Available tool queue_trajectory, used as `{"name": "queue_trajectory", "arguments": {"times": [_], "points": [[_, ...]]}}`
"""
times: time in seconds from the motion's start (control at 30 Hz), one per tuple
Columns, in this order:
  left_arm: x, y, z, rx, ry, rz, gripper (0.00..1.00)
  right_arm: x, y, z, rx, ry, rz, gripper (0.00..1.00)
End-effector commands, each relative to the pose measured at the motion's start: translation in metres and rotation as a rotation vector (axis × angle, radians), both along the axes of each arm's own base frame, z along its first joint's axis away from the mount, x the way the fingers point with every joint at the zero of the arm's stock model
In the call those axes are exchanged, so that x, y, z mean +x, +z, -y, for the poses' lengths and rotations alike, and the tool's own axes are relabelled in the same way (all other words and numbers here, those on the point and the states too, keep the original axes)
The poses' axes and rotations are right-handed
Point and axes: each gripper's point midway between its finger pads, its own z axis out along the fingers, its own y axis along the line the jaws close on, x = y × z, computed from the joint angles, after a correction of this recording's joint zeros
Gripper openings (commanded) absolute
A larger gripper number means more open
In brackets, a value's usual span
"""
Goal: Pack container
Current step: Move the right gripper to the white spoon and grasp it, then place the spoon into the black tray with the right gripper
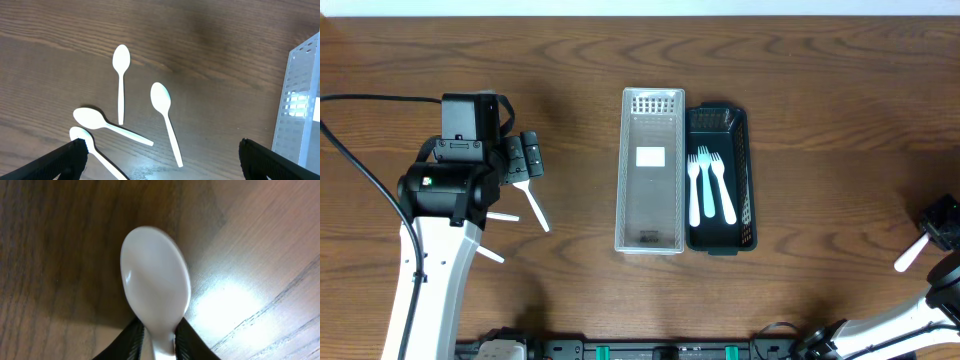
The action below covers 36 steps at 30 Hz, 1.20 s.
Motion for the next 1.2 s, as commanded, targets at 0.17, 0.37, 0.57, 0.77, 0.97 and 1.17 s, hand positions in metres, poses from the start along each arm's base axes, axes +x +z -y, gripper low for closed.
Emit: {"name": "queue_trajectory", "arguments": {"times": [0.17, 0.37, 0.57, 0.77, 0.97, 1.17], "points": [[0.002, 0.007, -0.002, -0.003, 0.017, 0.020, 0.98, -0.016, -0.028, -0.024, 0.116, -0.016, -0.037, 0.19], [0.002, 0.007, -0.002, -0.003, 0.017, 0.020, 0.98, -0.013, -0.028, -0.031, 0.128, 0.001, -0.045, 0.16], [0.002, 0.007, -0.002, -0.003, 0.017, 0.020, 0.98, 0.011, -0.004, -0.055, 0.137, 0.075, -0.027, 0.15], [0.002, 0.007, -0.002, -0.004, 0.017, 0.020, 0.98, 0.068, 0.058, -0.098, 0.015, 0.285, 0.087, 0.15], [0.002, 0.007, -0.002, -0.004, 0.017, 0.019, 0.98, 0.120, 0.147, -0.192, -0.087, 0.574, 0.285, 0.07], [0.002, 0.007, -0.002, -0.004, 0.017, 0.019, 0.98, 0.139, 0.190, -0.310, -0.061, 0.822, 0.408, 0.08]]}}
